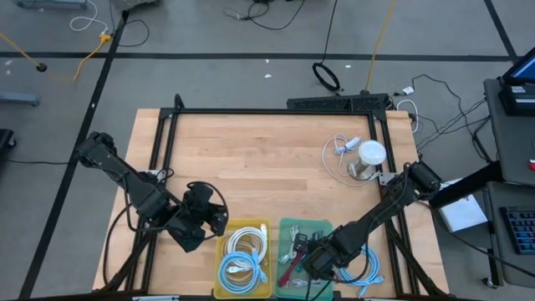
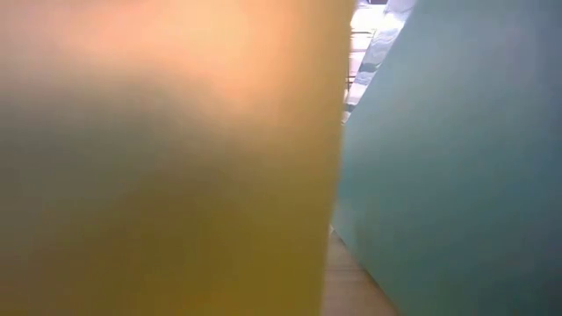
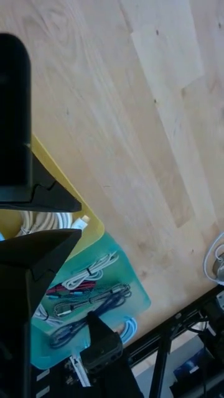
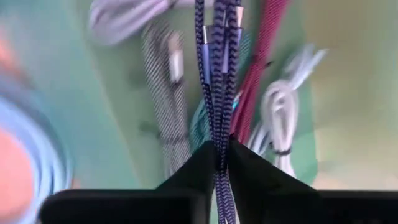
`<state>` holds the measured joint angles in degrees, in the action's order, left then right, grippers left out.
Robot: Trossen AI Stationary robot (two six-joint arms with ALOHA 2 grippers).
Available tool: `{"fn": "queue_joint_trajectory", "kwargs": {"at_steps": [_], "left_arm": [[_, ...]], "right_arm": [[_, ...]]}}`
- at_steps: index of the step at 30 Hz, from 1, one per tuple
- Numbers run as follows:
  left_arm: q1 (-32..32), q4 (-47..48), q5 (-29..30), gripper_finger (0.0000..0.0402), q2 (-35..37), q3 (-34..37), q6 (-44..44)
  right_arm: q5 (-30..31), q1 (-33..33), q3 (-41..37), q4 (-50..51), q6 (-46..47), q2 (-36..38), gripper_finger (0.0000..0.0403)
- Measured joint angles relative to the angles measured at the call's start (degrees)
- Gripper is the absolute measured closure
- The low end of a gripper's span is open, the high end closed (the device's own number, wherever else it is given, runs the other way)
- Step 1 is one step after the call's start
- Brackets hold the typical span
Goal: Pick & Place USB Port
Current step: Put the small dark blue charger cable into the green bin, then put the large blue charger into the yellow bin
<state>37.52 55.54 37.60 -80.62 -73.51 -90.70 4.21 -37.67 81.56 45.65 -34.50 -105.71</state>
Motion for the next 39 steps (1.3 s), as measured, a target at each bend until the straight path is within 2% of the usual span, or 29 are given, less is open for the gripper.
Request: {"fn": "queue_joint_trajectory", "kwargs": {"at_steps": [6,10,14,18,20,22,23,25,31,36,39], "left_arm": [[0.0,-0.48,0.0,0.0346,0.0,-0.03,0.0],[0.0,-0.69,0.0,0.0346,0.0,-0.05,0.0],[0.02,-0.78,0.0,0.0346,0.0,-0.05,0.0],[0.0,-0.78,0.02,0.0346,0.0,-0.05,0.13],[-0.08,-0.76,0.24,0.0346,0.0,-0.05,0.15],[-0.23,-0.76,0.42,0.0346,0.0,-0.05,0.17],[-0.23,-0.76,0.45,0.0346,0.0,-0.05,0.25],[-0.24,-0.75,0.5,0.0346,0.0,-0.05,0.55],[-0.26,-0.52,0.5,0.0346,0.0,-0.05,0.55],[-0.28,-0.04,0.35,0.0346,0.0,-0.05,0.69],[-0.53,-0.04,0.05,0.0346,0.0,-0.05,1.58]], "right_arm": [[0.87,0.0,0.0,-2.05,5.36,0.0,0.0291],[7.31,-0.09,0.0,-2.89,6.88,0.5,0.025],[17.38,-0.35,0.75,-3.44,7.48,3.7,0.0221],[32.94,-0.2,1.84,-8.01,11.39,11.89,0.0208],[38.99,0.33,2.22,-10.73,18.3,17.17,0.0207],[40.73,1.09,2.4,-10.48,32.1,23.27,0.021],[40.12,1.58,2.4,-8.71,39.68,26.63,0.0213],[35.11,2.52,2.49,-3.88,52.57,32.73,0.0217],[12.6,0.22,-2.08,11.8,75.93,45.6,0.0233],[-7.64,-5.39,-7.27,30.85,94.95,48.88,0.0256],[-16.19,-9.57,-11.37,37.52,104.28,48.21,0.0272]]}}
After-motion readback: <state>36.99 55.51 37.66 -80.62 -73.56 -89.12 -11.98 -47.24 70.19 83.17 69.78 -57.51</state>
